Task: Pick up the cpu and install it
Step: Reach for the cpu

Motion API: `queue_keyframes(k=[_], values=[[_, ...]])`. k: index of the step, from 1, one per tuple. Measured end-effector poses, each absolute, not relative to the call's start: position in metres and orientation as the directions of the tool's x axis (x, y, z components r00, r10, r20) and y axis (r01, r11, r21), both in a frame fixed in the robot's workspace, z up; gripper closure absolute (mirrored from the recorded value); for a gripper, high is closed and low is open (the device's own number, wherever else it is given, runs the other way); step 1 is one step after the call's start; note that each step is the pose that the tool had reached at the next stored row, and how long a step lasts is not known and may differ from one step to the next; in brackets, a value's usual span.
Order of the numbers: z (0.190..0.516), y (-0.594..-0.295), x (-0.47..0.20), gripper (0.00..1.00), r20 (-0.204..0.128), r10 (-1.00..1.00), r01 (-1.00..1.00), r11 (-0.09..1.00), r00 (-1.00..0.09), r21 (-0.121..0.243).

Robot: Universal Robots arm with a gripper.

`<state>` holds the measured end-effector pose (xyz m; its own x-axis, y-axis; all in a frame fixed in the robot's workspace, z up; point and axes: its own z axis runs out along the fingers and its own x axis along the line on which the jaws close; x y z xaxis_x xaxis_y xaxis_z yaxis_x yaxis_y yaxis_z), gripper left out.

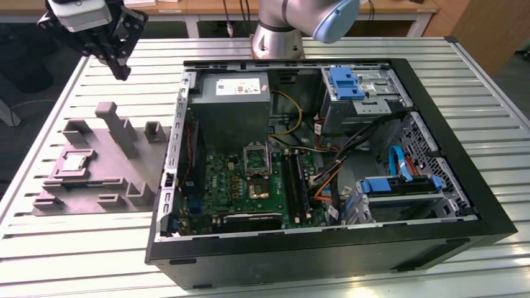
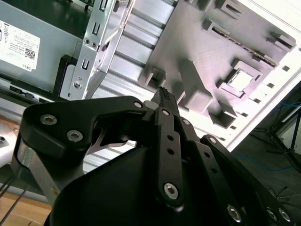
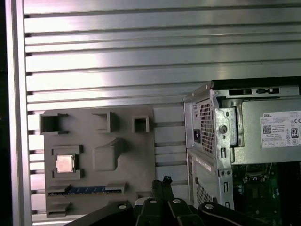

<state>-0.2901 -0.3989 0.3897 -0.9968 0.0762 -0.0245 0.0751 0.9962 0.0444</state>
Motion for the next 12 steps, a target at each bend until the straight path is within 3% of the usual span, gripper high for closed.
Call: queue_keyframes(k=[12], values=[[0.3896, -0.3989, -0.299, 0.89, -0.024, 0.076, 0.075, 0.996, -0.997, 0.044]])
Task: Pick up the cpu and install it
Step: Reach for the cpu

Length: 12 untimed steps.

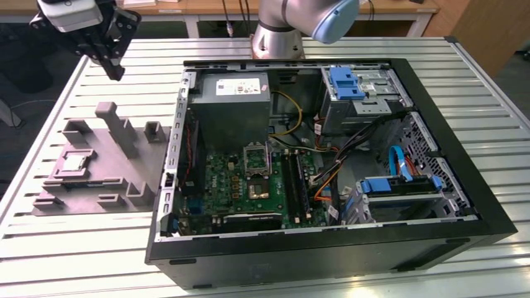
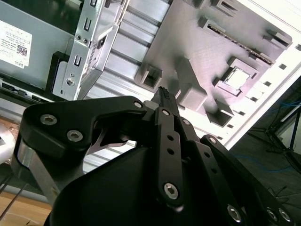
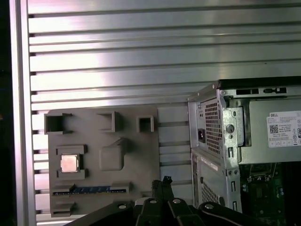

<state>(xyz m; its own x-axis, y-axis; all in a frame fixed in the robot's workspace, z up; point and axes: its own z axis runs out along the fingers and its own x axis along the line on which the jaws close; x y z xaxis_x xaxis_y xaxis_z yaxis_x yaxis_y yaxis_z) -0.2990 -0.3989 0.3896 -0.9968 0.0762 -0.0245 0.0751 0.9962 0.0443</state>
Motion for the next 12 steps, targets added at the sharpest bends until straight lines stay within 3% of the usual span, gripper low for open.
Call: queue_keyframes(k=[12], values=[[0.389, -0.399, -0.312, 0.89, -0.024, 0.076, 0.075, 0.996, -0.997, 0.044]])
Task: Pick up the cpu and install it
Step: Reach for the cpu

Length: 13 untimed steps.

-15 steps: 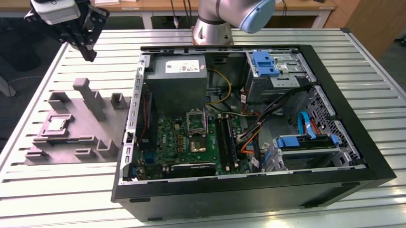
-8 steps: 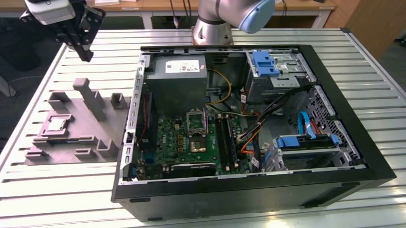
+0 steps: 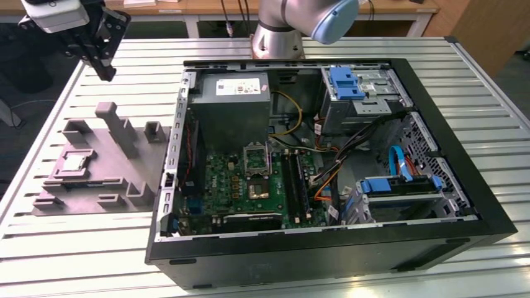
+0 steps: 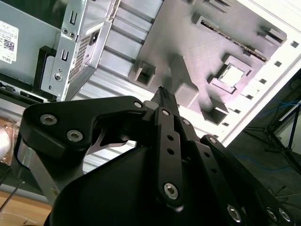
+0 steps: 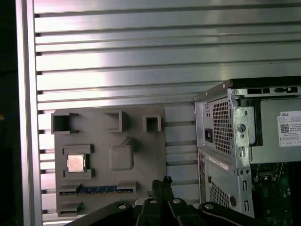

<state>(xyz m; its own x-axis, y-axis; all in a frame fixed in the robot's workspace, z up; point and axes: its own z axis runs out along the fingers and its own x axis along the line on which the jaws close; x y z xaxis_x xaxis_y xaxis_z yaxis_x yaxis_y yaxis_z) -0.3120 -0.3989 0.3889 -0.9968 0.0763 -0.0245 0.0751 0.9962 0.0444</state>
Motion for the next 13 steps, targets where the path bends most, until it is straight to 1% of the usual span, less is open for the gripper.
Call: queue_keyframes(k=[13], values=[[0.3882, -0.3989, -0.3215, 0.89, -0.025, 0.076, 0.075, 0.996, -0.997, 0.044]])
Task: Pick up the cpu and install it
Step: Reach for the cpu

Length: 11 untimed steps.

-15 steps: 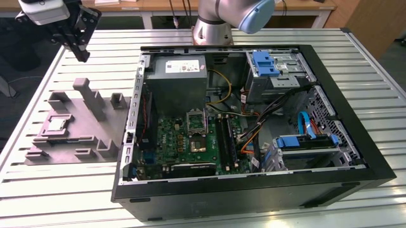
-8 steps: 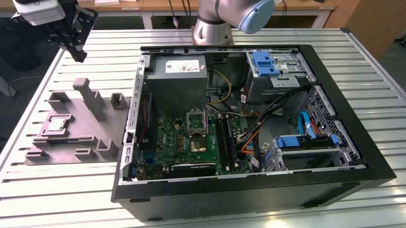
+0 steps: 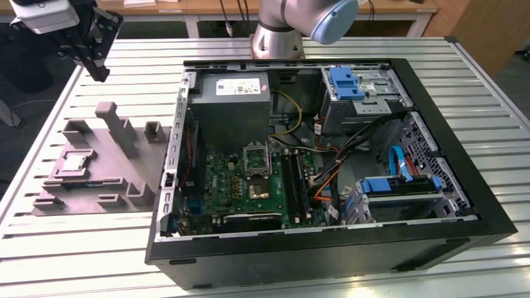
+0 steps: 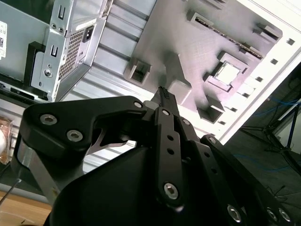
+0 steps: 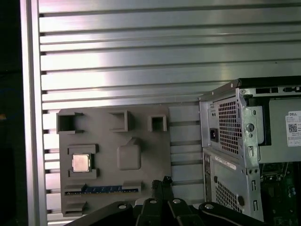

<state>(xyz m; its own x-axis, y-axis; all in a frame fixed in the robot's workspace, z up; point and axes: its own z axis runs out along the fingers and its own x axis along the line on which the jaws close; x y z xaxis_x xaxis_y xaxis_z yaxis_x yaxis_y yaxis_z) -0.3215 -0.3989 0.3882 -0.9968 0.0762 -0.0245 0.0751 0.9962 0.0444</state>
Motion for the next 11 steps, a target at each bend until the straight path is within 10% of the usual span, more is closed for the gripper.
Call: queue_keyframes(k=[11], values=[[0.3876, -0.399, -0.3281, 0.89, -0.024, 0.076, 0.075, 0.996, -0.997, 0.044]])
